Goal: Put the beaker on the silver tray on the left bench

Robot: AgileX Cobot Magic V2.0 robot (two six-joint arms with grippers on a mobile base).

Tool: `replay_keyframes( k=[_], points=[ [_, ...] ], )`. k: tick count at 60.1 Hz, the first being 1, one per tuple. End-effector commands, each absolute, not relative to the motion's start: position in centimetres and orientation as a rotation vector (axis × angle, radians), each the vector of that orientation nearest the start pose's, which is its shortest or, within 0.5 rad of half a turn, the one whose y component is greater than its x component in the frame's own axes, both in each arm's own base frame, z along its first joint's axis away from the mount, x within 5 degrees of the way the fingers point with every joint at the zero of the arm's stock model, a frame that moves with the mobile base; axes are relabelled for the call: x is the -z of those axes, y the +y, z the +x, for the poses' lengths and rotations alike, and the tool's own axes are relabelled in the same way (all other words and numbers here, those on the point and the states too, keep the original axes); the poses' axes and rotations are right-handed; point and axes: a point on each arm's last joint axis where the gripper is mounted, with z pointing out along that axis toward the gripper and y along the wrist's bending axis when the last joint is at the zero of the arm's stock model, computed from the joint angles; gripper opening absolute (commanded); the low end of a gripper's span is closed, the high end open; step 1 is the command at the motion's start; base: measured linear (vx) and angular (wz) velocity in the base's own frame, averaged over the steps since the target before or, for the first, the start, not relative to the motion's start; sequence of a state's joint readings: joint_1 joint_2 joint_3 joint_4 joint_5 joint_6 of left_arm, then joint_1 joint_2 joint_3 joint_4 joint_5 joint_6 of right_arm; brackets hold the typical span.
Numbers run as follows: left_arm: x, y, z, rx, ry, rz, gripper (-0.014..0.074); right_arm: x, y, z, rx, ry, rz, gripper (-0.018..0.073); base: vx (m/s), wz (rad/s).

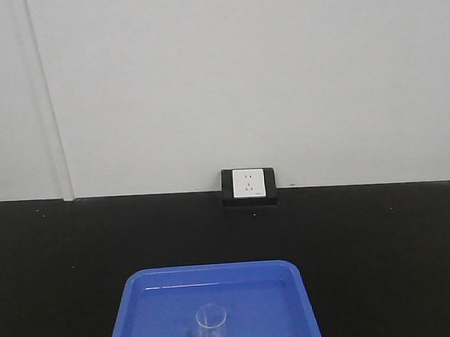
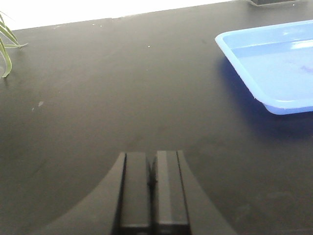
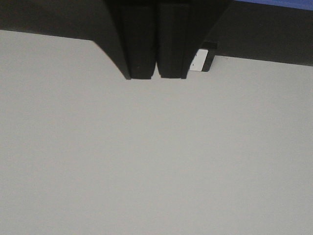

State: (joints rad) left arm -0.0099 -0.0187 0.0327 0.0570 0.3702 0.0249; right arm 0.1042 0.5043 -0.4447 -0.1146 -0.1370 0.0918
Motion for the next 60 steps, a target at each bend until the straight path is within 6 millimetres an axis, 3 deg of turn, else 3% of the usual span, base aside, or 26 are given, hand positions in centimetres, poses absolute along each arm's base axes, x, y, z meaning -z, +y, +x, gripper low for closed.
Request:
replay_keyframes(
  k=[1,16,32,39,55,60],
  points=[
    [-17.0,0.1,5.4,-0.056,1.803,0.071,0.0001,-36.7,1.7,14.2,-0.093,1.332,-0.100,-0.0011,0.00,0.00],
    [-17.0,0.1,5.4,-0.056,1.803,0.071,0.0001,-35.3,2.4,20.1,-0.112,1.436,-0.103,-0.0008,0.00,0.00],
    [-17.0,0.1,5.4,-0.056,1.803,0.071,0.0001,-34.3,2.5,21.2,-0.175,1.491,-0.046,0.0090,0.00,0.00],
    [-17.0,0.1,5.4,-0.056,1.803,0.071,0.0001,-34.3,2.5,21.2,-0.175,1.488,-0.046,0.0225,0.00,0.00],
    [-17.0,0.1,5.4,-0.056,1.803,0.071,0.0001,-34.3,2.5,21.1,-0.177,1.483,-0.045,0.0681,0.00,0.00],
    [-17.0,0.1,5.4,-0.056,1.803,0.071,0.0001,-34.3,2.6,21.1,-0.214,1.485,-0.019,0.0727,0.00,0.00]
  ],
)
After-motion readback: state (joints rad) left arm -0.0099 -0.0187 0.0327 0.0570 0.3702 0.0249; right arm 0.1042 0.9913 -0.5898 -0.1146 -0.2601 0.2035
